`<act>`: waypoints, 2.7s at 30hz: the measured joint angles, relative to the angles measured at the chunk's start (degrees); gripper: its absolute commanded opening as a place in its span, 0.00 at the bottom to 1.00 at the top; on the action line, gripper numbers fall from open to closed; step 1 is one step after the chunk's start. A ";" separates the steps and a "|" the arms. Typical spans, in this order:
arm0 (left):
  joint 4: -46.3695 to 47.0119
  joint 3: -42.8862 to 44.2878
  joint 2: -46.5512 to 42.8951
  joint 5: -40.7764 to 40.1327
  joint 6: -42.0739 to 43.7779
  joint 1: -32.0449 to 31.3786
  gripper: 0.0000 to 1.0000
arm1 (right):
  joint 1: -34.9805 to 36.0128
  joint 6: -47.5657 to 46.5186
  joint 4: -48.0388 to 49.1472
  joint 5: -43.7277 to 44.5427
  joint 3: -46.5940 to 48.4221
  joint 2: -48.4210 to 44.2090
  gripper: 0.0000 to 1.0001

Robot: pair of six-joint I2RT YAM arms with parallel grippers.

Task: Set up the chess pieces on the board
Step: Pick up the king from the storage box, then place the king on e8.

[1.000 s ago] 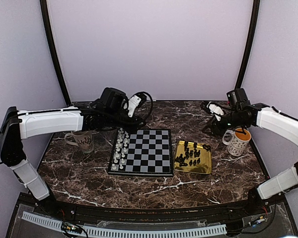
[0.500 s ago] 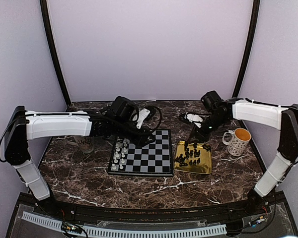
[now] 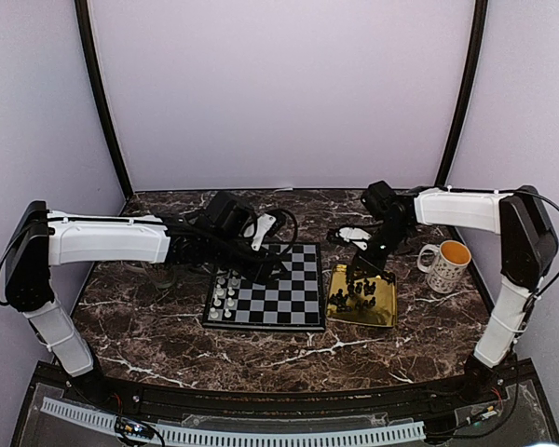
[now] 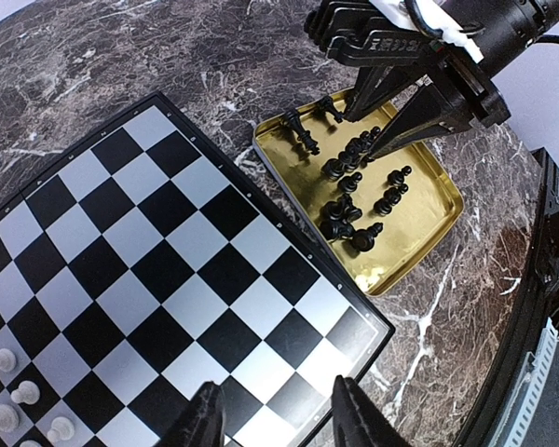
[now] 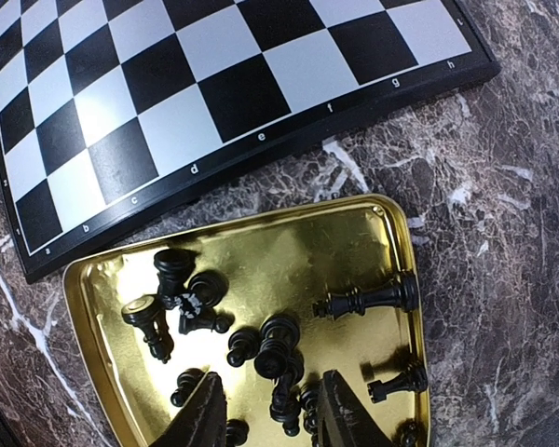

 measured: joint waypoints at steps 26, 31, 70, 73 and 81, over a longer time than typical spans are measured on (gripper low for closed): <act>1.01 -3.13 -1.64 -0.20 -0.39 -0.15 0.45 | 1.70 1.57 -2.99 2.32 3.13 4.04 0.26; 1.03 -3.13 -1.64 -0.02 -0.61 -0.22 0.45 | 1.75 1.86 -2.99 3.37 3.13 5.31 0.21; -3.32 3.76 -4.66 -10.58 10.23 3.04 0.45 | 6.03 0.35 -6.34 6.82 18.69 1.51 0.00; -2.51 3.76 -6.43 -10.60 12.41 7.32 0.45 | 8.55 -0.81 -7.56 8.04 21.84 2.69 0.00; 3.50 2.93 -6.75 -10.86 17.38 12.55 0.46 | 13.35 -2.58 -10.47 9.92 26.86 8.79 0.00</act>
